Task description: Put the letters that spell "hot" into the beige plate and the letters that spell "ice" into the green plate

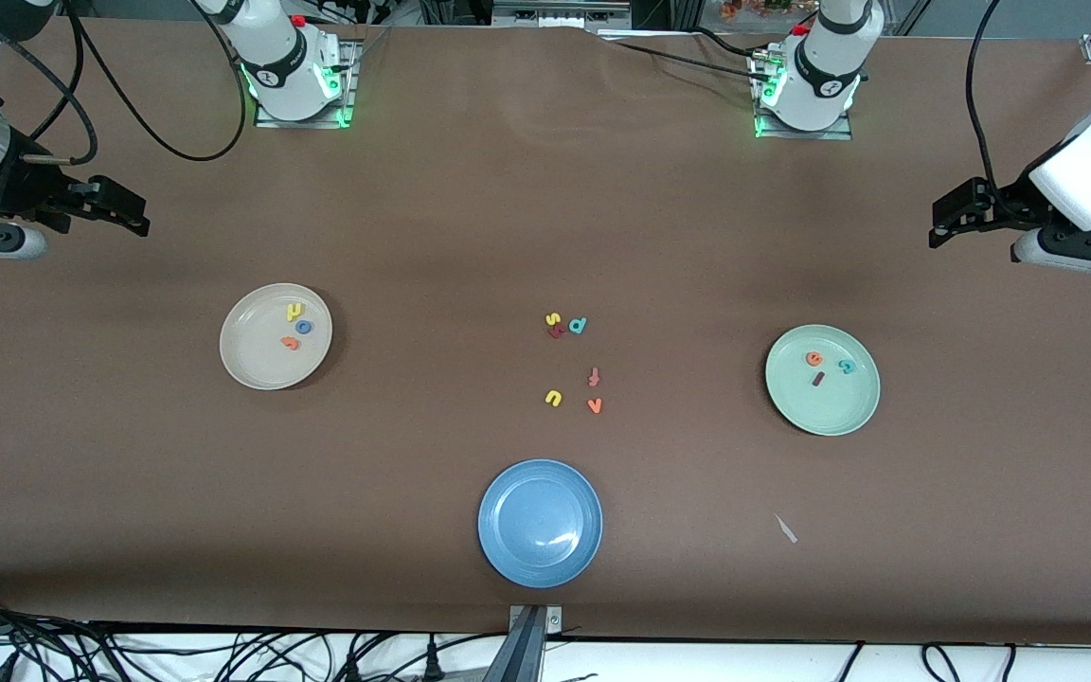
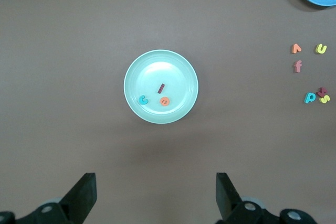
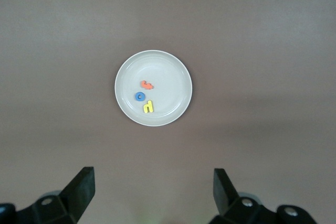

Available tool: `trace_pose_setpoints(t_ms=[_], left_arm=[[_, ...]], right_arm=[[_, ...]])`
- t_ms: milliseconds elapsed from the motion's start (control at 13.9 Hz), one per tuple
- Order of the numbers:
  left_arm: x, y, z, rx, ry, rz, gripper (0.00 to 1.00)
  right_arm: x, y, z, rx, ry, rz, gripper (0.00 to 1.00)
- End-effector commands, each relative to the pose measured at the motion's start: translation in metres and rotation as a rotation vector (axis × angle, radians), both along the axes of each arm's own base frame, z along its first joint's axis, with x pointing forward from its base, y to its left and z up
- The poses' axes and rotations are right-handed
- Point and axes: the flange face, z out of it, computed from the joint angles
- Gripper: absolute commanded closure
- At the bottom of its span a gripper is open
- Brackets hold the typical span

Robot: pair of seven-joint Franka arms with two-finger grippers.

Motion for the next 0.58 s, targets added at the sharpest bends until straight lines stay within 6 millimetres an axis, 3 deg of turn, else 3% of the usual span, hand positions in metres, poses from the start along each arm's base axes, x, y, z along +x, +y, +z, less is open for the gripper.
trace_pose_setpoints(t_ms=[0,505], left_arm=[[0.005,-0.0019,0.0073,-0.006,0.003,0.008,0.0],[0.0051,-0.0061,0.0077,-0.005,0.003,0.0,0.0]], right_arm=[[0.0094,0.0035,0.0072,0.013,0.012,-0.001,0.0],[0.0073,-0.0034,0.0038,0.012,0.038,-0.012,0.0]])
